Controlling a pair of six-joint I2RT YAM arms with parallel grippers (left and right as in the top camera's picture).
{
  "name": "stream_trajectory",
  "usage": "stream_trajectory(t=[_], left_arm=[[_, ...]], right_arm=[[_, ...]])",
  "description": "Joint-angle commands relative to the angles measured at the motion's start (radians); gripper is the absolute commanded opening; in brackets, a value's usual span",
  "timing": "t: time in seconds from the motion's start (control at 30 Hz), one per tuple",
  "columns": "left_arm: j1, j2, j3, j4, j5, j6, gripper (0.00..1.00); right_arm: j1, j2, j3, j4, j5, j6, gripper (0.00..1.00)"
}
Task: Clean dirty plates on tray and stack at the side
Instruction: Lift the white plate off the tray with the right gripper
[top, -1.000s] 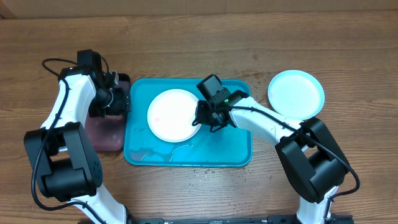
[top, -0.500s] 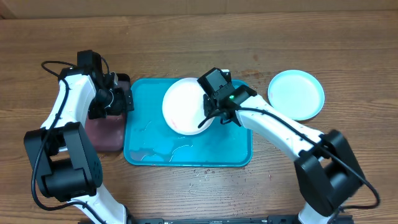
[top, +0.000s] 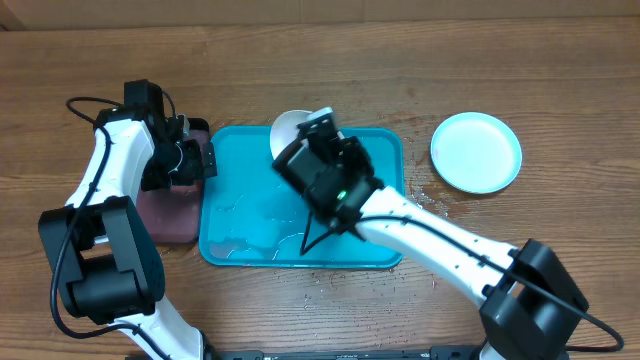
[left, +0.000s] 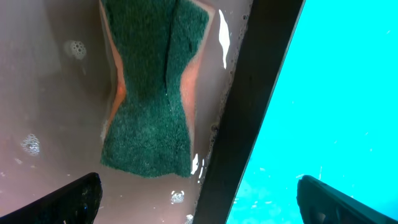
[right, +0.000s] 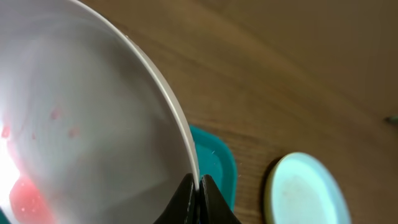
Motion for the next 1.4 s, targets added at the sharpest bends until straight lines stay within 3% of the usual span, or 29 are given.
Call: stream_trajectory(t=[0.0, 0.43, 1.13, 1.37], left_arm=[[0.0, -0.011, -0.002, 0.004, 0.014, -0.018, 1.0], [0.0, -0.011, -0.002, 0.006, 0.014, -0.017, 1.0], [0.0, -0.011, -0.002, 0.005, 0.014, -0.017, 1.0], [0.0, -0.011, -0.002, 0.004, 0.014, -0.017, 1.0]], right_arm=[[0.065, -0.039, 0.033, 0.038, 0.228, -0.124, 0.04], [0.21, -0.039, 0.033, 0.089, 0.501, -0.131, 0.04], [0.211, -0.039, 0.033, 0.143, 0.526, -0.129, 0.04], [0.1, -0.039, 0.033, 0.137, 0.368, 0.009, 0.04]])
